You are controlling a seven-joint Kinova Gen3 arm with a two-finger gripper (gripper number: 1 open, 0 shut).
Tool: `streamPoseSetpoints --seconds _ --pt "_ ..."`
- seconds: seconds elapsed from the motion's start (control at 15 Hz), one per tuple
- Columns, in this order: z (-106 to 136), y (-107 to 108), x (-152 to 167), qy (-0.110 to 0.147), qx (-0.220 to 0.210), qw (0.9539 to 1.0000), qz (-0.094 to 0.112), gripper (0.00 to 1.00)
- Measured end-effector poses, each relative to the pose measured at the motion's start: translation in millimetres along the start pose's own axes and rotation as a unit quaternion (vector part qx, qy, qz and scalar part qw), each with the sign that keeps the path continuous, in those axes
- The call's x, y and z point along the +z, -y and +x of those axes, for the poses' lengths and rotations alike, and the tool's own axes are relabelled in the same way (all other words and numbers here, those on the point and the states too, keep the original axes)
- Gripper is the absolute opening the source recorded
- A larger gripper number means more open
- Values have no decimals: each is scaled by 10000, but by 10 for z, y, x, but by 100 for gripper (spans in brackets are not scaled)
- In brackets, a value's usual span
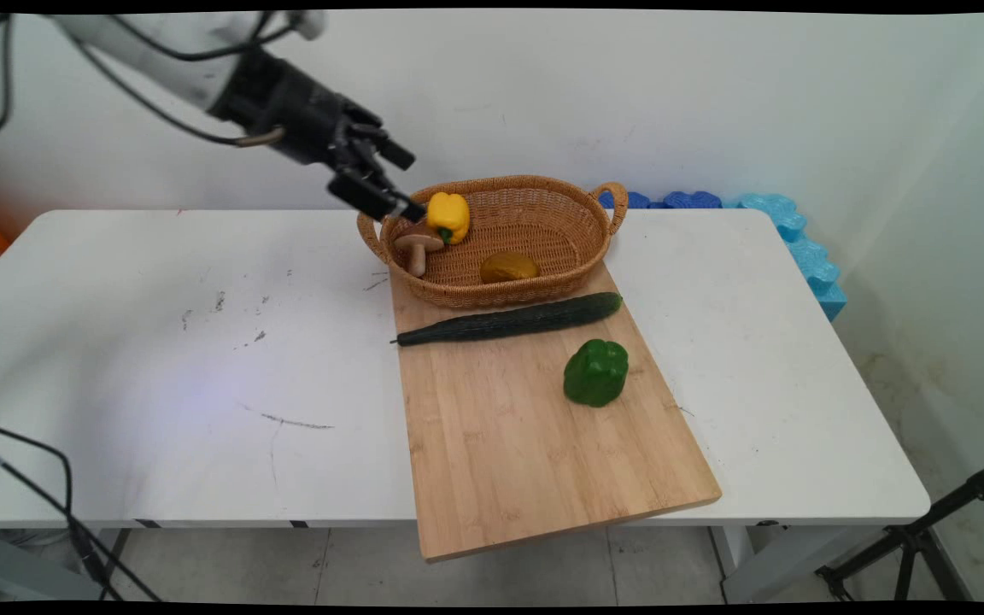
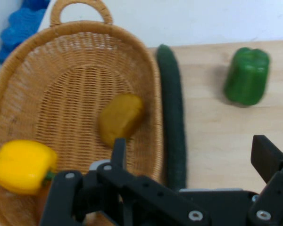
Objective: Pick up the potato from the vegetable basket
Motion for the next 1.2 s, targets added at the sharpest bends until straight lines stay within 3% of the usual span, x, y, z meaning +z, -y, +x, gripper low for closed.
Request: streamPoseSetpoints --seconds 0.47,0.8,1.2 --pt "440 467 680 586 524 9966 244 100" --pt "604 782 1161 1089 934 9896 104 100" --pt "650 1063 1626 1474 1234 9811 -198 100"
